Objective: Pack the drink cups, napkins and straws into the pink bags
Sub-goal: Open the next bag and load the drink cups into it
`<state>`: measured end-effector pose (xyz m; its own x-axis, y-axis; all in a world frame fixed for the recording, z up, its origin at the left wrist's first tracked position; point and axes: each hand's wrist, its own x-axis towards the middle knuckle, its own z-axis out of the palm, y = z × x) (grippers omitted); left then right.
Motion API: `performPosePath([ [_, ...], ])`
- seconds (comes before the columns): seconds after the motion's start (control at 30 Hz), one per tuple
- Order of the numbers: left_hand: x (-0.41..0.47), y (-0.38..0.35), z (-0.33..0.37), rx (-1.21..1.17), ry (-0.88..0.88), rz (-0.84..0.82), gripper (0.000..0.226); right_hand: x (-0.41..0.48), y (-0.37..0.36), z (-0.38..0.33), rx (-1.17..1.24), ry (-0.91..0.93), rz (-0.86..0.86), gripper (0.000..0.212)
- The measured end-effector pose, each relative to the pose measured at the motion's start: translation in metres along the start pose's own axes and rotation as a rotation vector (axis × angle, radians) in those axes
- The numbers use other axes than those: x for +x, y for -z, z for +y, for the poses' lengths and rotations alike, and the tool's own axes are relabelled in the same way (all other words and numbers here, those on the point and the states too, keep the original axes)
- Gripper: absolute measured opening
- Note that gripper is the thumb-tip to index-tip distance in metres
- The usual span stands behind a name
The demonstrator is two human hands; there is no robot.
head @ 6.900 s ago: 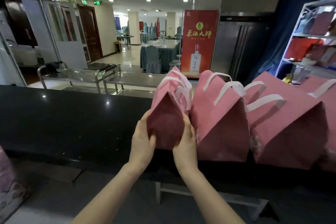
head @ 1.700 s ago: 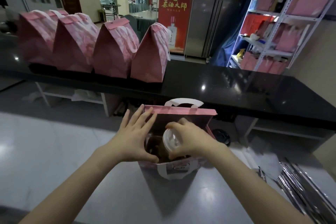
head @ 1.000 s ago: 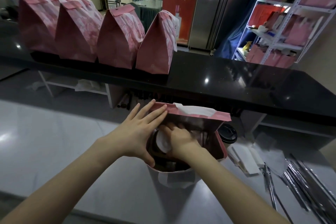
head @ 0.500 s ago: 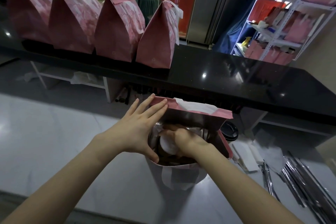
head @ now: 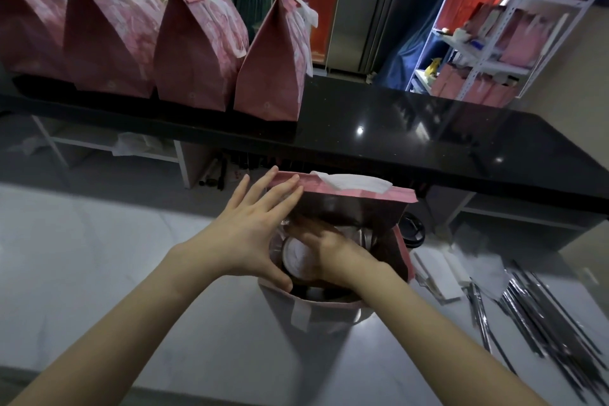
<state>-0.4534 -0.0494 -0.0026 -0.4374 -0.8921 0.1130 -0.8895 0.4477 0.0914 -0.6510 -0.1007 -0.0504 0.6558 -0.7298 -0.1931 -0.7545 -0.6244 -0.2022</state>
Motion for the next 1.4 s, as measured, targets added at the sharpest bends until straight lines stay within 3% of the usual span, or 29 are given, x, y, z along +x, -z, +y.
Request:
performPosePath([
  [0.27,0.026,0.001,0.017,0.076,-0.081,0.001,0.122,-0.1,0.045,0.011,0.03,-0.074,0.223,0.041],
  [0.43,0.049,-0.014,0.03,0.146,-0.034,-0.009,0.121,-0.142,0.043,0.047,0.018,-0.166,0.522,0.026],
  [0.57,0.054,-0.025,0.031,0.159,0.046,-0.021,0.124,-0.141,0.034,0.085,0.108,-0.345,0.582,0.036],
  [0.83,0.052,-0.027,0.031,0.049,0.092,-0.02,0.127,-0.074,0.012,0.144,-0.035,-0.583,0.2,0.068],
  [1.07,0.045,-0.027,0.031,0.005,0.075,-0.022,0.126,-0.028,0.004,0.171,0.071,-0.748,-0.015,0.089],
  [1.2,0.044,-0.027,0.03,0.01,0.065,-0.032,0.125,-0.038,-0.003,0.17,0.064,-0.694,0.086,0.085],
  [1.4,0.05,-0.028,0.033,0.016,0.062,-0.046,0.126,-0.091,0.031,0.152,0.093,-0.539,0.323,0.099],
])
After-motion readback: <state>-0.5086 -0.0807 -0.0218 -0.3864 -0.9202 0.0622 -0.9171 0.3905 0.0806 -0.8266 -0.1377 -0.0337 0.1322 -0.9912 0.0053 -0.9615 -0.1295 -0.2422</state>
